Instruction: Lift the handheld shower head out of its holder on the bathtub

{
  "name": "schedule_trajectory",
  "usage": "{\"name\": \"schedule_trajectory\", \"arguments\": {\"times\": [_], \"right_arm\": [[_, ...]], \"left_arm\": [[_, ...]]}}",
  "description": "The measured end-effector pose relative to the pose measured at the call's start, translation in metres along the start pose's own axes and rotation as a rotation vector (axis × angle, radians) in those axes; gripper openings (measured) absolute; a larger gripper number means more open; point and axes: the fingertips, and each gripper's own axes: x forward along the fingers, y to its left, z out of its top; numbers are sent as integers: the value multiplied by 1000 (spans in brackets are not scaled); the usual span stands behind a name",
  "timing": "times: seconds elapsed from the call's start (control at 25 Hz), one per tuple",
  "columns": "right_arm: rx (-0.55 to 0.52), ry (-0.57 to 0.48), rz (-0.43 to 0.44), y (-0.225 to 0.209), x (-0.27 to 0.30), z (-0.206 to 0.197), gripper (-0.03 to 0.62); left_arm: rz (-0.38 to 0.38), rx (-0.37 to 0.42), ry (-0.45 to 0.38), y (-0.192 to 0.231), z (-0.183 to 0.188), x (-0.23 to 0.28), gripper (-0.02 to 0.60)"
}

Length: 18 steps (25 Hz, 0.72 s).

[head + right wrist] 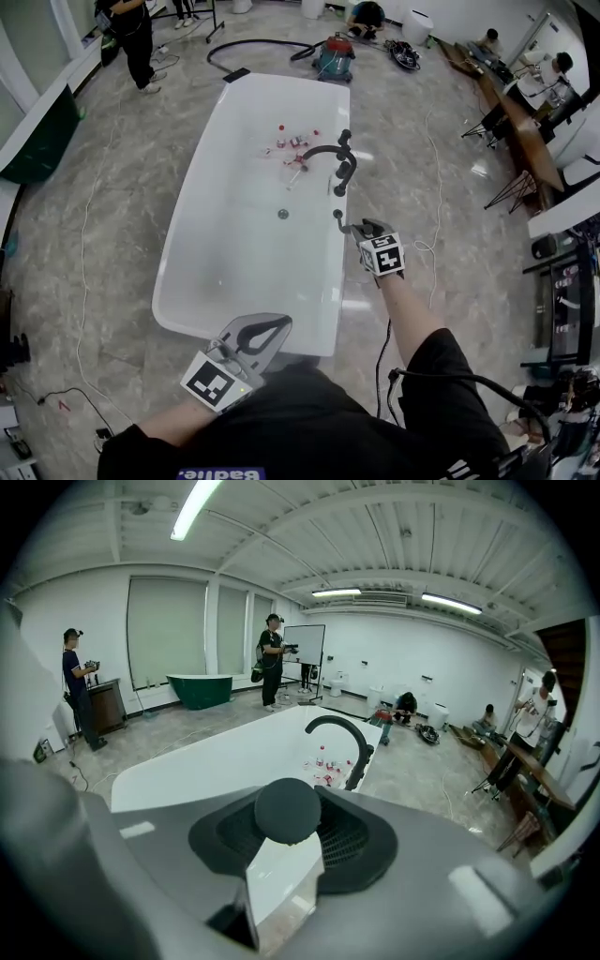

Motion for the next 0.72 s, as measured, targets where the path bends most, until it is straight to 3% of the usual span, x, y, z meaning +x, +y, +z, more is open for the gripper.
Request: {"name": "schedule_trajectory", "arguments": {"times": [0.2, 0.72], "right_arm": [[19, -6, 4, 34, -36, -15, 132], [86, -74, 89, 131, -126, -29, 132]], "left_arm": [[37, 27, -55, 11, 21, -22, 5], [-22, 30, -80, -2, 26, -38, 5]]}}
